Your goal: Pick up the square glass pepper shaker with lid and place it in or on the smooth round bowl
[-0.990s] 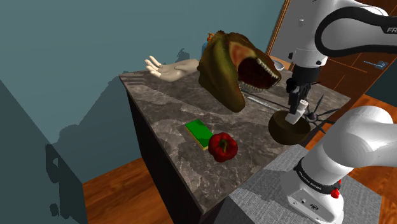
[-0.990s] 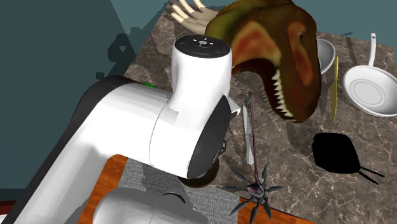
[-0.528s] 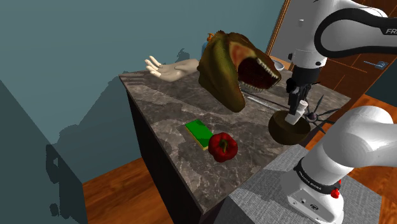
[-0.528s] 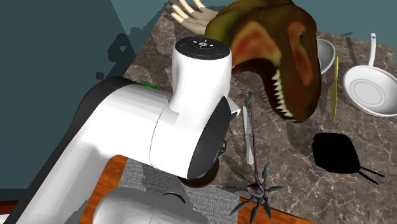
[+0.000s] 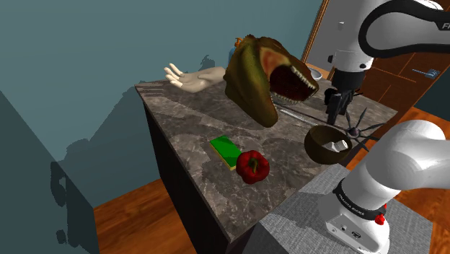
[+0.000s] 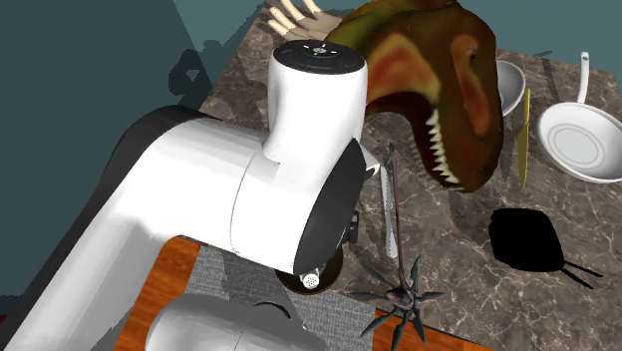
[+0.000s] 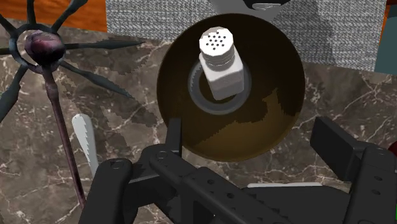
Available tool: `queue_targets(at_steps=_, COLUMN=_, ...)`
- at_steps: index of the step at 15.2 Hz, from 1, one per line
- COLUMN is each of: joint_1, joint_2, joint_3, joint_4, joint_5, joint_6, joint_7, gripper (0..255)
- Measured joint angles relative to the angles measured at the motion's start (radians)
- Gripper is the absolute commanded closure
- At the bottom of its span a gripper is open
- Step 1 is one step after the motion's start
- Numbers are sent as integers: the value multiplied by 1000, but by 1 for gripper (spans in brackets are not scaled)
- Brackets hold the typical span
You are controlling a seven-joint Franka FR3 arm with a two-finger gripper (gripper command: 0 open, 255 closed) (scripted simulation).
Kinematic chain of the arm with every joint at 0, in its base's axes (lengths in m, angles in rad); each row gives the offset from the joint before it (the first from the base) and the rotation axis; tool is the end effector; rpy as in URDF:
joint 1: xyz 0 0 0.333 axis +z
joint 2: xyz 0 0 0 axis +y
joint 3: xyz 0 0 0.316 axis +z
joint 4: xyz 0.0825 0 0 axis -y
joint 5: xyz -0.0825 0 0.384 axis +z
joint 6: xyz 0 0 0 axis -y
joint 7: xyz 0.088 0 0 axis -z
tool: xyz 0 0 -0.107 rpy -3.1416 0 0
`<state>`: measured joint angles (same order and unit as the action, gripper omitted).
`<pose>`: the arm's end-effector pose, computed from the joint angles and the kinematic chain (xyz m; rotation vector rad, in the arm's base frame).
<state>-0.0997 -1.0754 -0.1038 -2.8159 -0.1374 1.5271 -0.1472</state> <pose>0.2112 -0.0578 0.4477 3.1085 0.0260 -0.3418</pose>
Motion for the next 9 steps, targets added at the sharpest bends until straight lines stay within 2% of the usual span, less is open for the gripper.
queue_targets(at_steps=3, joint_1=7, joint_2=33, joint_3=9, joint_4=86, joint_5=11, joint_6=-54, joint_7=0, gripper=0)
queue_targets(at_steps=9, joint_1=9, joint_2=39, joint_3=12, joint_4=101, joint_5=14, joint_6=-62, joint_7=1, gripper=0)
